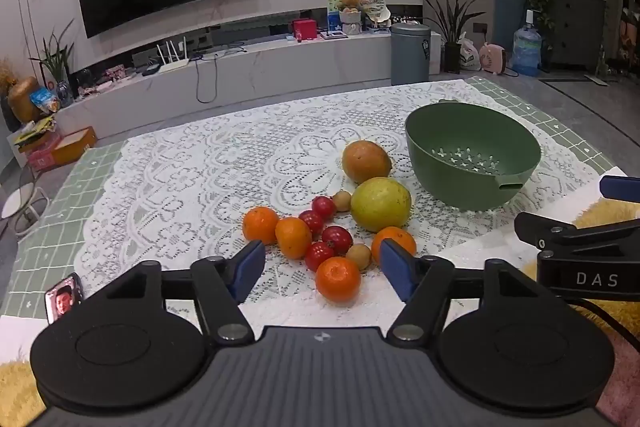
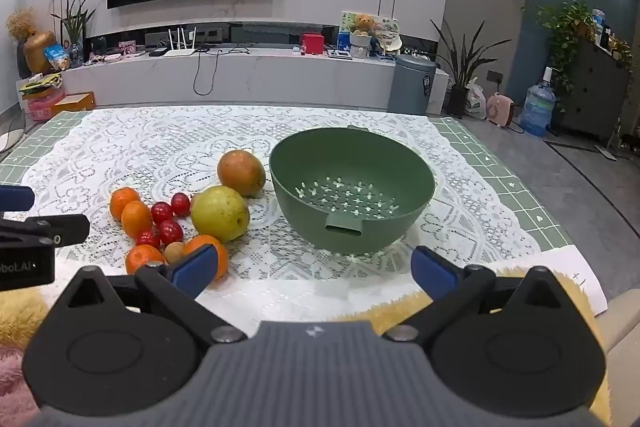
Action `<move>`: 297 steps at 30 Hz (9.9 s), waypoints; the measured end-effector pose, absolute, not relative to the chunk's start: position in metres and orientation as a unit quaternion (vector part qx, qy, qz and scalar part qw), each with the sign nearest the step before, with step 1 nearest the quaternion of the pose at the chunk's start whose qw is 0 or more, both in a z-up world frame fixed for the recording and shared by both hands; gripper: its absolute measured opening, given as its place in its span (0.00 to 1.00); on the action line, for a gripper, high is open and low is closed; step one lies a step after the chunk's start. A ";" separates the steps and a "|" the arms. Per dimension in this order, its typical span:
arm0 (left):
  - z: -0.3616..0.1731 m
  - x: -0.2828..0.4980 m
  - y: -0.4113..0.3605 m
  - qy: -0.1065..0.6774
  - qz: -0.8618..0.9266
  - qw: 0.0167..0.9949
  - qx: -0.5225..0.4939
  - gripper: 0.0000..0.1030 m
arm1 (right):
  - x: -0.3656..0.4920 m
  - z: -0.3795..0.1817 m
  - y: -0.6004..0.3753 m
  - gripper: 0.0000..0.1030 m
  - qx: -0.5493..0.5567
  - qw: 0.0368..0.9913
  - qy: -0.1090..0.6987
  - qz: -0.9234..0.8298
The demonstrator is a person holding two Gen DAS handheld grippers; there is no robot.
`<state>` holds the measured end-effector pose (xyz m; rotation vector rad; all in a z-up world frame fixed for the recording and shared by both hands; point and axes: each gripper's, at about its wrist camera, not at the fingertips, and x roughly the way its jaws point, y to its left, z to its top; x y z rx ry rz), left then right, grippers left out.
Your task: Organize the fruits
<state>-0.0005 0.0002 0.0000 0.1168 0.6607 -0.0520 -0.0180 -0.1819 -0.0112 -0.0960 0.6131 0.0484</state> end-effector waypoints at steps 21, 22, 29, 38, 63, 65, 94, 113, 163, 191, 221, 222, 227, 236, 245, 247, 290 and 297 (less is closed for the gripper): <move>0.001 0.002 0.000 0.332 -0.035 0.941 0.051 0.69 | -0.014 -0.013 -0.182 0.96 -0.039 0.950 0.310 0.023; 0.001 0.002 0.000 0.332 -0.035 0.941 0.051 0.69 | -0.014 -0.013 -0.182 0.96 -0.039 0.950 0.310 0.022; 0.002 0.002 -0.001 0.330 -0.037 0.942 0.051 0.69 | -0.013 -0.014 -0.182 0.96 -0.038 0.949 0.312 0.021; 0.002 0.000 -0.002 0.326 -0.042 0.943 0.047 0.69 | -0.012 -0.014 -0.182 0.96 -0.037 0.949 0.313 0.020; 0.001 -0.001 -0.001 0.324 -0.044 0.944 0.045 0.69 | -0.014 -0.019 -0.181 0.96 -0.037 0.946 0.320 0.019; 0.001 -0.001 -0.001 0.325 -0.044 0.944 0.045 0.69 | -0.014 -0.019 -0.181 0.96 -0.037 0.946 0.321 0.020; 0.002 -0.002 -0.001 0.325 -0.044 0.944 0.043 0.69 | -0.010 -0.022 -0.183 0.96 -0.028 0.941 0.335 0.021; -0.002 0.017 0.014 0.342 -0.045 0.938 0.033 0.64 | 0.010 -0.033 -0.173 0.96 -0.022 0.934 0.345 0.092; -0.089 0.116 0.053 0.393 -0.034 0.918 -0.046 0.41 | 0.105 -0.103 -0.123 0.48 -0.003 0.882 0.427 0.200; -0.062 0.087 0.042 0.323 -0.040 0.945 -0.019 0.36 | 0.086 -0.086 -0.128 0.43 -0.016 0.905 0.380 0.188; 0.024 0.158 -0.079 0.322 -0.186 0.928 -0.002 0.36 | 0.128 0.006 -0.235 0.43 -0.070 0.943 0.321 0.054; 0.023 0.165 -0.082 0.326 -0.190 0.926 -0.003 0.36 | 0.134 0.005 -0.237 0.43 -0.075 0.941 0.326 0.053; 0.014 0.187 -0.099 0.347 -0.207 0.915 0.013 0.36 | 0.160 -0.010 -0.250 0.43 -0.071 0.926 0.365 0.056; -0.011 0.219 -0.121 0.396 -0.232 0.887 0.051 0.36 | 0.196 -0.037 -0.257 0.43 -0.058 0.901 0.425 0.063; -0.034 0.238 -0.135 0.435 -0.229 0.867 0.081 0.35 | 0.214 -0.058 -0.255 0.43 -0.057 0.884 0.459 0.065; -0.038 0.242 -0.136 0.443 -0.225 0.864 0.084 0.36 | 0.216 -0.062 -0.254 0.43 -0.057 0.882 0.463 0.066; -0.006 0.202 -0.114 0.404 -0.154 0.900 0.054 0.40 | 0.168 -0.041 -0.254 0.65 -0.027 0.942 0.334 0.022; 0.019 0.170 -0.094 0.359 -0.118 0.925 0.050 0.40 | 0.144 -0.029 -0.237 0.66 -0.010 0.954 0.299 0.029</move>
